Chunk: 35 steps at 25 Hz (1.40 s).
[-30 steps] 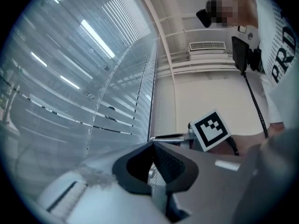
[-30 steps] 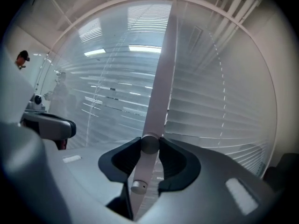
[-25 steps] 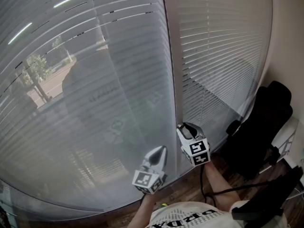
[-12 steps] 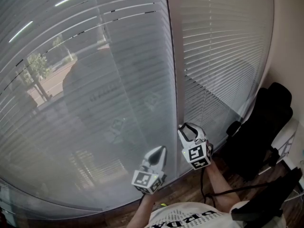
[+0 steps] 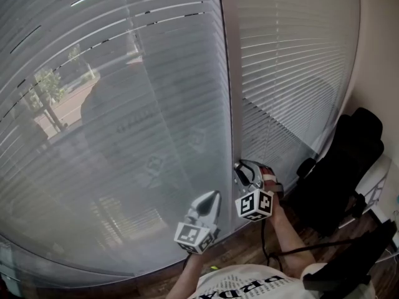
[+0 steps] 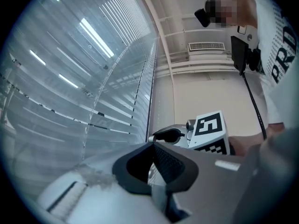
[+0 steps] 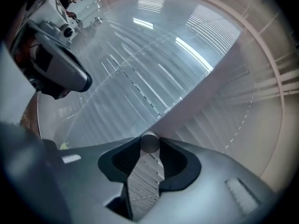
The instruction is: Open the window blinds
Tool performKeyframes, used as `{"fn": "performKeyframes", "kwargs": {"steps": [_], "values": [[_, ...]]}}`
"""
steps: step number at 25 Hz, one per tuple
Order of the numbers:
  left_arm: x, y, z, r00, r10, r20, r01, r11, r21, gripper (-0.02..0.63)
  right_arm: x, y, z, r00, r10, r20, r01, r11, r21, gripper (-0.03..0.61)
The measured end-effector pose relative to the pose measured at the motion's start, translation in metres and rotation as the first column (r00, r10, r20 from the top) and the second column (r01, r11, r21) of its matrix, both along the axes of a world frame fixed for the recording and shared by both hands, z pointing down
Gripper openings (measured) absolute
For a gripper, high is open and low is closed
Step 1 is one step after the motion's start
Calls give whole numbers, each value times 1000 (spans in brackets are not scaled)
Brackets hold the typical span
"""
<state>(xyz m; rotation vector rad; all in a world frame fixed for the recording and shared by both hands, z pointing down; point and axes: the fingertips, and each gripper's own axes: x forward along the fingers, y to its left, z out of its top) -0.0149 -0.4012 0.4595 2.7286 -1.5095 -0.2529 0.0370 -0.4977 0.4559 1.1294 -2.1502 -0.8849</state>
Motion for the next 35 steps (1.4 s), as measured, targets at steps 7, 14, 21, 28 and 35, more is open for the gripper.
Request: {"fn": "performKeyframes", "kwargs": {"steps": [7,14,21,28,35], "values": [[-1,0,0,1000,-8,9,8,1000,-15,-6,0,1,-2,996,4,84,0,999,-45,133],[1,0,-4,1000,15,13,-15,1000,-1,-6,1,1,-2,965,17,263,27,986,-163,133],[-1,1,0,1000,12,7,-12,1000,-8,-6,2,0,-2,904,50,424,69,963,-260,133],[-4,-1,0,1000,-2,16,2,1000,-16,-6,4,-4,-1,857,79,510,92,949,-302,133],[1,3,3,1000,28,10,-28,1000,-1,-6,7,-5,0,797,115,592,125,929,-348,133]]}}
